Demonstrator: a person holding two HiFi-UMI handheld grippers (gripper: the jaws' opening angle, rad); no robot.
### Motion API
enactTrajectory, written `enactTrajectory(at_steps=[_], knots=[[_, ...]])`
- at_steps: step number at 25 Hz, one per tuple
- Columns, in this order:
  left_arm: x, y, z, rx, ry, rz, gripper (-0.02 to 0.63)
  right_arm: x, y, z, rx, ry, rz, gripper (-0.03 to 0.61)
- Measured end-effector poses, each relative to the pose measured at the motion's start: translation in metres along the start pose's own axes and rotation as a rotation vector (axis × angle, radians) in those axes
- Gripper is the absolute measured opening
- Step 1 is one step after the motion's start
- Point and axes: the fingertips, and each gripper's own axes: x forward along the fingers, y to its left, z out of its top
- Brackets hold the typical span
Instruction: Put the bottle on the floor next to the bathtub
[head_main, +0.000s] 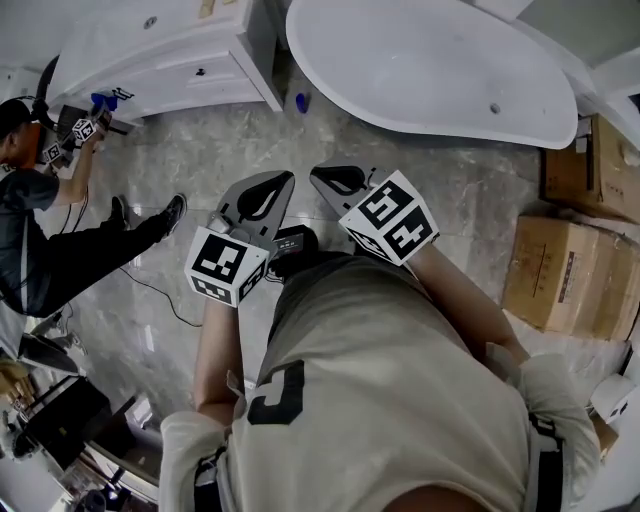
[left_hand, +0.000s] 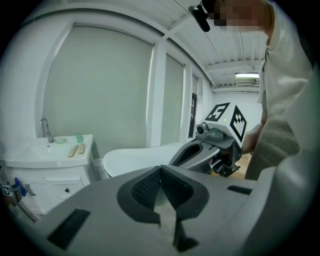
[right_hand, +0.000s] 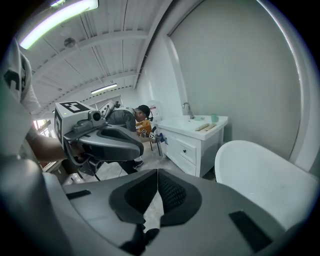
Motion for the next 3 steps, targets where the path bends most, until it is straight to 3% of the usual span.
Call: enactTrajectory(at_steps=[3], knots=[[0.0050, -0.0037, -0.0005, 0.007, 0.013, 0.019, 0.057, -0.0044, -0.0057, -0.0013, -0.003, -0.004, 0.013, 0.026]])
